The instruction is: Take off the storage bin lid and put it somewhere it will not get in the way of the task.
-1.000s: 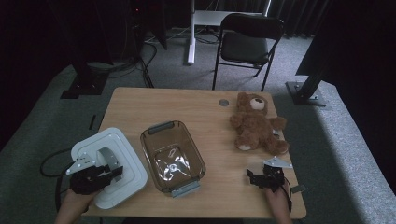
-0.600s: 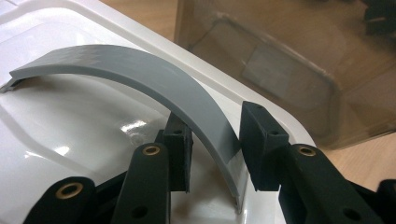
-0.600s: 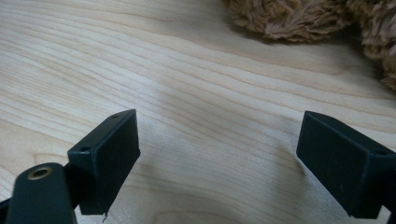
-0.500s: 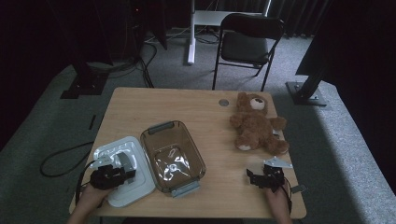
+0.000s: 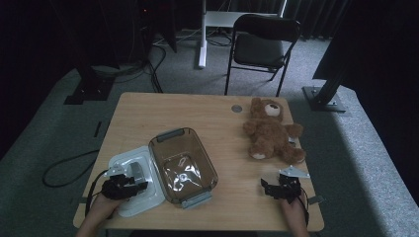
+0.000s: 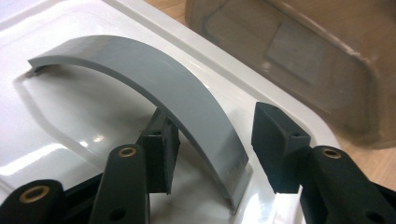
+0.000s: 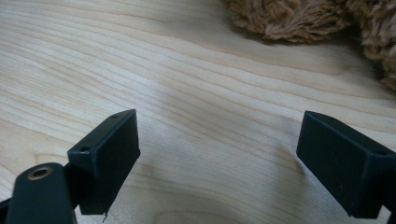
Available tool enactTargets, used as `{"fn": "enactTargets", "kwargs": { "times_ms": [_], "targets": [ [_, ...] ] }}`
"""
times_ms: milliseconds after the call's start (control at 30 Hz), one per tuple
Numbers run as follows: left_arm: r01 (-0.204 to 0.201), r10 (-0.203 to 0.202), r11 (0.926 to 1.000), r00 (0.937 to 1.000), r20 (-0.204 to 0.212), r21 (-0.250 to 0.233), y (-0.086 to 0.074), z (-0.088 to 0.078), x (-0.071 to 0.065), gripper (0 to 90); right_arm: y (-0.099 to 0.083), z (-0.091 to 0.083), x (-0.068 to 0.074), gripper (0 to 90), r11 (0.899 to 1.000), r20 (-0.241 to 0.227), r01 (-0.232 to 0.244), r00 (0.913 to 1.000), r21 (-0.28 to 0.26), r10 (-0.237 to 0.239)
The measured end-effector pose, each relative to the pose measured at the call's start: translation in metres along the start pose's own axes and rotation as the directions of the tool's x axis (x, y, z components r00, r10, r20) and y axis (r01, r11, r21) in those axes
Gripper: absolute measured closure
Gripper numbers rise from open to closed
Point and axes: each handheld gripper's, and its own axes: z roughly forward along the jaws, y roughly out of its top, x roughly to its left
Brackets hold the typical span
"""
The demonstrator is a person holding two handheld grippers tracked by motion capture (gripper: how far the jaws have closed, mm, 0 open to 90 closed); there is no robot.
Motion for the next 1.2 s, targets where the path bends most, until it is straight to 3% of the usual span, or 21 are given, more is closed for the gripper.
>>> {"fn": "enactTargets", "kwargs": {
  "times_ms": [200,300,400,433,533,567,733,900,933,967,1067,1200],
  "targets": [
    [0.011,-0.012,0.9997,0.9988,-0.048,-0.022,-0.003,-0.005,-0.001,38.3,0.000,-0.001,0.000,12.3,1.000,-0.005,-0.003,1.0000,-0.006,0.003],
    [0.006,-0.009,0.9994,0.9974,-0.072,-0.034,-0.004,-0.012,-0.002,31.0,0.000,0.000,0.001,12.3,1.000,-0.005,0.020,0.9998,-0.006,-0.020],
    [0.008,-0.012,0.9991,0.9965,-0.082,-0.042,-0.004,-0.014,-0.002,29.6,0.001,-0.001,0.001,12.3,1.000,-0.006,0.025,0.9997,-0.006,-0.025],
    [0.024,-0.031,0.9972,0.9937,-0.107,-0.070,-0.005,-0.021,-0.001,29.6,0.001,-0.001,0.001,12.3,1.000,-0.006,0.025,0.9997,-0.006,-0.025],
    [0.057,-0.069,0.9948,0.9875,-0.142,-0.084,-0.008,-0.027,0.001,23.4,0.002,-0.004,-0.003,12.3,1.000,0.001,0.015,0.9999,-0.024,-0.015],
    [0.064,-0.076,0.9947,0.9853,-0.153,-0.080,-0.009,-0.028,0.002,19.1,0.001,-0.005,-0.004,12.3,1.000,0.007,0.012,0.9999,-0.026,-0.012],
    [0.079,-0.091,0.9944,0.9766,-0.195,-0.071,-0.018,-0.033,0.007,15.2,0.001,-0.008,-0.009,12.3,1.000,0.014,-0.005,0.9999,-0.030,0.005],
    [0.120,-0.128,0.9916,0.9617,-0.242,-0.047,-0.026,-0.035,0.008,10.2,0.006,-0.014,-0.010,12.3,0.998,0.003,-0.017,0.9998,-0.056,0.018],
    [0.117,-0.124,0.9923,0.9595,-0.253,-0.041,-0.027,-0.035,0.008,8.6,0.008,-0.016,-0.010,12.3,0.998,0.005,-0.017,0.9998,-0.060,0.017],
    [0.120,-0.125,0.9922,0.9550,-0.269,-0.036,-0.028,-0.036,0.008,0.9,0.012,-0.019,-0.011,12.3,0.997,0.011,-0.012,0.9999,-0.073,0.012],
    [0.122,-0.130,0.9915,0.9450,-0.300,-0.045,-0.030,-0.039,0.008,0.7,0.018,-0.022,-0.012,12.3,0.996,0.022,-0.010,0.9997,-0.085,0.012],
    [0.109,-0.136,0.9890,0.9333,-0.332,-0.099,-0.035,-0.046,0.007,0.7,0.030,-0.030,-0.017,12.3,0.992,0.030,-0.016,0.9994,-0.121,0.019]
  ]
}}
